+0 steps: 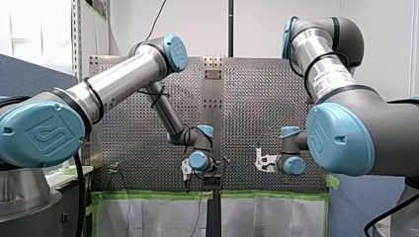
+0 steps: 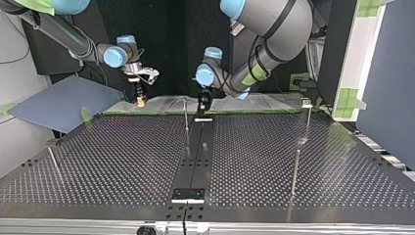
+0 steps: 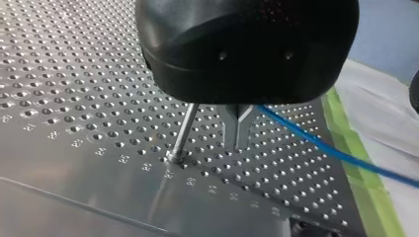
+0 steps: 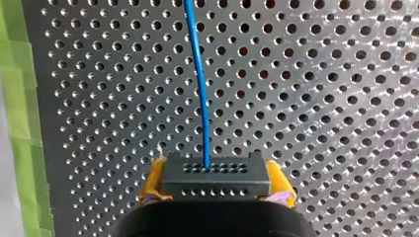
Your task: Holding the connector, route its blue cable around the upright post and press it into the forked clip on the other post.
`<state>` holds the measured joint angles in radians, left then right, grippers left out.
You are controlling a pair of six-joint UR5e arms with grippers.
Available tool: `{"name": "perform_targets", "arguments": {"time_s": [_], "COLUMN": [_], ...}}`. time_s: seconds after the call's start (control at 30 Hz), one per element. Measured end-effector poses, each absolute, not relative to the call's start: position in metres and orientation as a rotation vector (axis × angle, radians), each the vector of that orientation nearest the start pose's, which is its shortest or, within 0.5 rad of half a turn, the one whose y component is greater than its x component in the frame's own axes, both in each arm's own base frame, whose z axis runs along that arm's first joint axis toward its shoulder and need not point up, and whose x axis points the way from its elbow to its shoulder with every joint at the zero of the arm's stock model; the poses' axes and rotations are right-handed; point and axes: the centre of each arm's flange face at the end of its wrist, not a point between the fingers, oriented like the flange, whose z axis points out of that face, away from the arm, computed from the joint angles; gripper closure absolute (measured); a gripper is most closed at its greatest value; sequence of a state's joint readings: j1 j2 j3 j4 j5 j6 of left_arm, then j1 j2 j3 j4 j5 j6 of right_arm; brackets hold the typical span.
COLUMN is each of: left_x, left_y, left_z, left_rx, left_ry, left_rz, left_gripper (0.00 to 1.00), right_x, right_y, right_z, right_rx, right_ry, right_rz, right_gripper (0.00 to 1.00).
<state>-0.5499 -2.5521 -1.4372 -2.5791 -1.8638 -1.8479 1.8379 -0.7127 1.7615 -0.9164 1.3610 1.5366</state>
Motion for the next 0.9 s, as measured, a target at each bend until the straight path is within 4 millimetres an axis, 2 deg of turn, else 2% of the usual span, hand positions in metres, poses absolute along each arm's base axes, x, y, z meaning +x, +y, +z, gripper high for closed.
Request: {"name": "perform_targets", "arguments": {"time_s": [0.23, 0.57, 0.63, 0.67, 0.73, 0.9], "left_x": [0.536, 0.545, 0.545, 0.545, 0.544, 0.541], "left_y": [-0.447, -0.439, -0.438, -0.438, -0.438, -0.438], "left_z": [-0.006, -0.005, -0.005, -0.005, -0.006, -0.007], "left_rx": [0.045, 0.037, 0.037, 0.038, 0.043, 0.059], "left_ry": [1.846, 1.854, 1.86, 1.863, 1.87, 1.897], "left_rz": [-0.314, -0.318, -0.315, -0.315, -0.317, -0.323], "left_gripper": [1.0, 1.0, 0.89, 0.89, 0.81, 0.79], "right_x": [0.306, 0.305, 0.305, 0.305, 0.305, 0.308], "right_y": [-0.551, -0.56, -0.56, -0.56, -0.56, -0.558], "right_z": [-0.005, 0.0, 0.0, 0.0, 0.0, -0.001], "right_rx": [1.66, 1.649, 1.65, 1.651, 1.652, 1.661], "right_ry": [-1.016, -1.016, -1.016, -1.017, -1.017, -1.014], "right_rz": [1.452, 1.453, 1.452, 1.451, 1.45, 1.448], "right_gripper": [1.0, 1.0, 1.0, 1.0, 1.0, 1.0]}}
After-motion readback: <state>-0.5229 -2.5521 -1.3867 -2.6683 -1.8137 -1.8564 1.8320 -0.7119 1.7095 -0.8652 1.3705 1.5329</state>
